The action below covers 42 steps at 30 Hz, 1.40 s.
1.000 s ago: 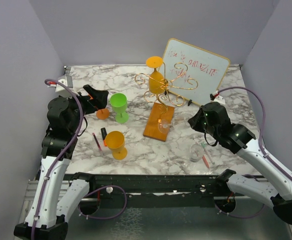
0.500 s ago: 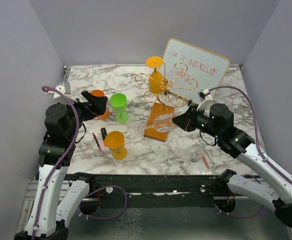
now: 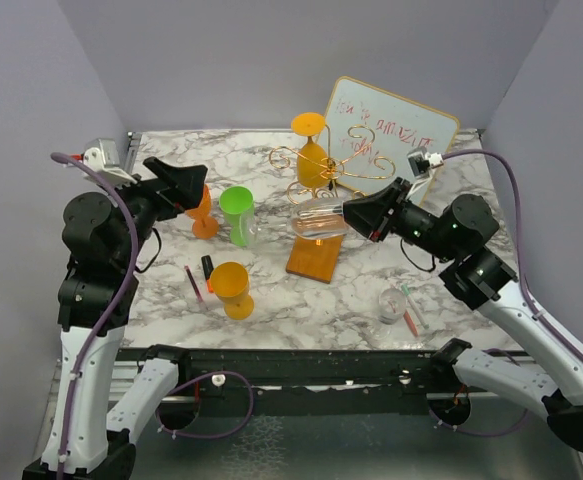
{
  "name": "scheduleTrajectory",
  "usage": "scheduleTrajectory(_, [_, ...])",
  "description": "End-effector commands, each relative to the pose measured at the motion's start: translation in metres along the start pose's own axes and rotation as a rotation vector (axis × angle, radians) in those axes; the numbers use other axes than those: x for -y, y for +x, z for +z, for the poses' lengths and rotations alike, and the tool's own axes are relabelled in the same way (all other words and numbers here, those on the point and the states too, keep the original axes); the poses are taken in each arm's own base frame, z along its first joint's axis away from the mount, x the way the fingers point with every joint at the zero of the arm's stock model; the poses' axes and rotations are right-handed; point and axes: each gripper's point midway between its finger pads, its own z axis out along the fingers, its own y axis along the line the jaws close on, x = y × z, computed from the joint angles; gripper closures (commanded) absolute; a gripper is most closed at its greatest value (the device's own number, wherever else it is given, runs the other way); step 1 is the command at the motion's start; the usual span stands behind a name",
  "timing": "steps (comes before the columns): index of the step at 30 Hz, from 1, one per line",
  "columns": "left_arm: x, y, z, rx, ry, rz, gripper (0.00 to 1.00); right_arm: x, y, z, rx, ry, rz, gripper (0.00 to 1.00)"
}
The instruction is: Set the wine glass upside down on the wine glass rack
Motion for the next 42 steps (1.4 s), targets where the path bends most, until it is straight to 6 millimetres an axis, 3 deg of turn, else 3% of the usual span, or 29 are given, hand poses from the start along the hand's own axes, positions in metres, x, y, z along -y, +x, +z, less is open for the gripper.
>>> scheduleTrajectory(1, [0.022, -0.039, -0.008, 0.094, 0.021, -0.071, 0.01, -0.037, -0.058, 0.008, 0.181, -0.129, -0.085, 0.99])
scheduleTrajectory(9, [0.047, -0.075, -0.009, 0.183, 0.079, -0.200, 0.01, -0.039, -0.112, 0.032, 0.339, -0.103, -0.161, 0.99])
scheduleTrajectory(12, [0.058, -0.081, -0.006, 0.198, 0.134, -0.240, 0.01, -0.033, -0.128, 0.040, 0.402, -0.070, -0.178, 0.99])
scheduleTrajectory(19, [0.060, -0.085, 0.009, 0.205, 0.141, -0.290, 0.01, -0.019, -0.158, 0.057, 0.525, -0.007, -0.194, 0.99])
scheduleTrajectory(25, [0.086, -0.072, 0.032, 0.107, 0.307, -0.421, 0.01, -0.016, -0.172, 0.071, 0.599, -0.023, -0.214, 0.99])
scheduleTrajectory(29, [0.093, -0.069, 0.050, 0.063, 0.353, -0.483, 0.01, -0.016, -0.176, 0.087, 0.602, -0.047, -0.268, 0.99])
scheduleTrajectory(34, [0.093, -0.077, 0.067, 0.086, 0.358, -0.596, 0.01, -0.019, -0.183, 0.103, 0.616, -0.074, -0.312, 0.99])
scheduleTrajectory(42, [0.090, -0.083, 0.093, 0.070, 0.329, -0.726, 0.07, -0.017, -0.173, 0.128, 0.622, -0.033, -0.388, 0.99])
